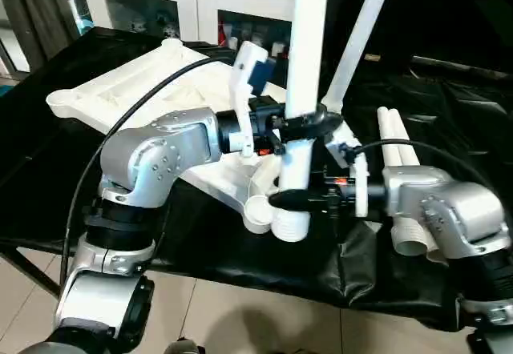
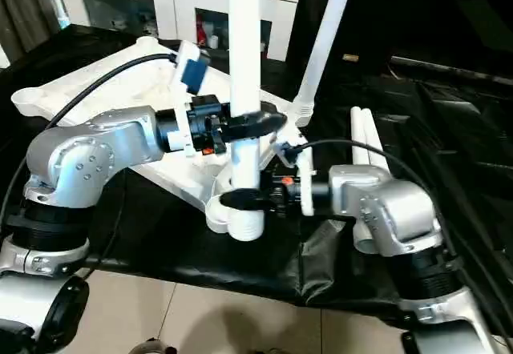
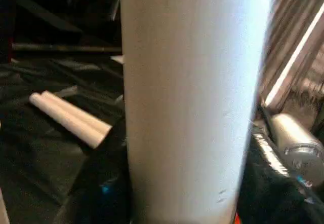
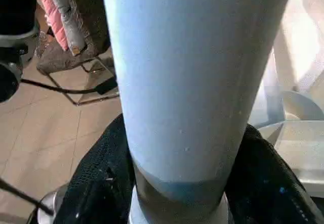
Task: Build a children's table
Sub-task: Pick table leg, then insert table leg to table base
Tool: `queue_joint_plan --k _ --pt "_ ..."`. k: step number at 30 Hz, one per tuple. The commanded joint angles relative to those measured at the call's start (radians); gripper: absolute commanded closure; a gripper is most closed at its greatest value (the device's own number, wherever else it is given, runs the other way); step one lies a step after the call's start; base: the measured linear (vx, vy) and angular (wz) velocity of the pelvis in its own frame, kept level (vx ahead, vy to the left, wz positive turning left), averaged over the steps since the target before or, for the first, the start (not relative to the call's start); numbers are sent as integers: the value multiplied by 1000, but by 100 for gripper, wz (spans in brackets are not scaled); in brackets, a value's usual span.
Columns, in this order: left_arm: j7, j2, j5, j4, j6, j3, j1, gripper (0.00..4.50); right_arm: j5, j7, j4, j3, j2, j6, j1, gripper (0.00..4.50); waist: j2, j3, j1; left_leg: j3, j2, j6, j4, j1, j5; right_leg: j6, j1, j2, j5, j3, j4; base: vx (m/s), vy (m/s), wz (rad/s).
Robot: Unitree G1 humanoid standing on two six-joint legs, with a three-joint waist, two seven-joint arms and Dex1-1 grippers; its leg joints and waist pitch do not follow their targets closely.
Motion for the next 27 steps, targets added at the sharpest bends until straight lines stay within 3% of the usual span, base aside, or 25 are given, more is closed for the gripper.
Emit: queue_joint_plan --k 1,2,4,6,8,12,14,16,18,19,20,21,23,24,25,26,27 --pt "40 -28 -5 10 -70 44 -2 163 9 -45 -3 -47 15 -19 6 258 -3 -81 3 -27 56 0 -61 9 -87 -151 61 -82 -225 61 -71 0 0 0" --pt "40 -28 -5 10 -70 44 -2 156 9 -45 -3 -47 15 -19 6 258 -5 -81 3 -27 56 1 -61 8 -87 -150 61 -82 -224 62 -72 0 0 0" --pt "91 -89 -10 43 -202 121 -5 153 13 -104 10 -91 55 -42 8 259 -1 -80 3 -26 54 3 -60 7 -93 -150 61 -83 -227 62 -77 0 0 0" --pt "175 -161 -70 90 -299 242 -25 153 20 -154 21 -132 91 -63 7 259 -2 -82 3 -25 53 -1 -59 6 -100 -156 62 -82 -217 61 -75 0 0 0" --pt "196 -181 -116 116 -323 307 -39 153 26 -178 22 -152 109 -68 8 259 -5 -84 4 -26 51 5 -58 7 -102 -163 64 -84 -211 59 -76 0 0 0" --pt "137 -160 -160 127 -335 362 -26 153 9 -271 19 -198 149 -113 22 259 0 -84 1 -27 53 5 -62 12 -88 -134 58 -79 -221 59 -73 0 0 0" --pt "57 -109 -120 120 -341 325 -1 153 -31 -342 28 -220 166 -155 25 259 4 -83 -2 -27 54 -3 -66 14 -82 -127 53 -78 -224 59 -73 0 0 0" --pt "-47 -1 22 128 -379 193 41 153 -101 -404 45 -221 162 -222 31 259 8 -82 -2 -29 56 -13 -68 18 -85 -122 51 -77 -215 60 -72 0 0 0" --pt "-144 115 192 177 -472 36 75 153 -183 -443 60 -188 136 -275 49 259 13 -79 -5 -26 56 -28 -72 25 -103 -91 45 -74 -243 64 -74 0 0 0" --pt "-175 151 244 201 -508 -14 82 153 -205 -453 64 -175 126 -285 55 260 12 -78 -1 -29 55 -28 -74 26 -106 -75 46 -75 -261 64 -81 0 0 0" --pt "-175 151 244 201 -508 -14 82 153 -205 -453 64 -175 126 -285 55 260 14 -77 -5 -27 56 -44 -76 27 -127 -63 47 -75 -275 67 -78 0 0 0" --pt "-204 181 295 231 -550 -61 88 153 -215 -438 62 -165 121 -320 70 260 15 -80 -8 -28 57 -59 -77 25 -135 -80 53 -78 -256 66 -72 0 0 0" --pt "-288 260 440 322 -671 -194 98 153 -216 -434 48 -157 117 -333 101 260 15 -79 -7 -29 57 -56 -79 23 -152 -83 51 -79 -248 67 -74 0 0 0" --pt "-295 266 449 330 -677 -203 98 153 -215 -434 46 -157 117 -332 103 260 19 -80 -8 -31 58 -53 -80 26 -162 -86 51 -80 -245 67 -78 0 0 0" --pt "-356 311 525 394 -727 -279 101 153 -210 -434 36 -157 119 -325 120 260 25 -80 -9 -32 57 -52 -80 25 -163 -91 51 -80 -236 68 -75 0 0 0" --pt "-358 313 530 399 -731 -283 100 153 -210 -435 35 -157 119 -325 120 260 21 -80 -11 -31 56 -53 -81 22 -164 -91 55 -80 -227 70 -73 0 0 0" --pt "-380 339 598 460 -783 -336 86 153 -210 -441 32 -158 127 -334 128 260 29 -82 -11 -32 56 -52 -80 22 -157 -107 55 -83 -208 69 -72 0 0 0"
